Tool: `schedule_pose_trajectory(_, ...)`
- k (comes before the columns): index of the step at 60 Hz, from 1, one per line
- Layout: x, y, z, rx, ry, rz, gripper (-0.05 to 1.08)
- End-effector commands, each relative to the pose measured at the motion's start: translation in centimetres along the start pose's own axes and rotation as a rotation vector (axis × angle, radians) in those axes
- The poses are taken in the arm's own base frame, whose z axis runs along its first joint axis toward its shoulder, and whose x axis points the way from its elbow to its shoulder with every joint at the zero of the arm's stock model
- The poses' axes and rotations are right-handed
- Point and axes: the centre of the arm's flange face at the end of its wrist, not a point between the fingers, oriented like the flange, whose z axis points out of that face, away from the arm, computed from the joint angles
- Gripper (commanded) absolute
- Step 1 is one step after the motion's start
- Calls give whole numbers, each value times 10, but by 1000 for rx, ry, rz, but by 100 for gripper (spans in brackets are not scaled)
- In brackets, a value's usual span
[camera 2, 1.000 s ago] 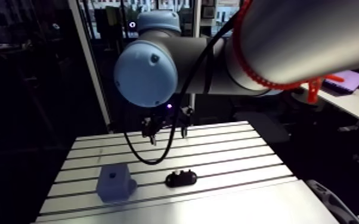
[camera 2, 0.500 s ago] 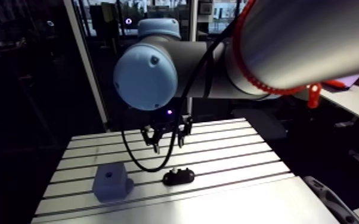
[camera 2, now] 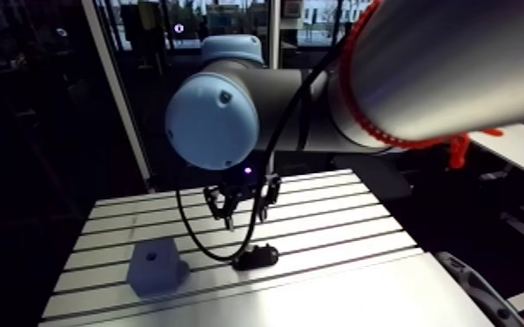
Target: Pick up the M10 bolt and insert it into the hex recess until seated.
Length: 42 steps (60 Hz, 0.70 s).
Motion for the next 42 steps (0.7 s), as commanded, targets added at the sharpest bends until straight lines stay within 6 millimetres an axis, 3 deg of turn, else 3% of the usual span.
schedule_pose_trajectory(1,-1,0,7,2,-13,-2,35)
schedule_pose_trajectory(42,-11,-5,24,13,-48,-1,36)
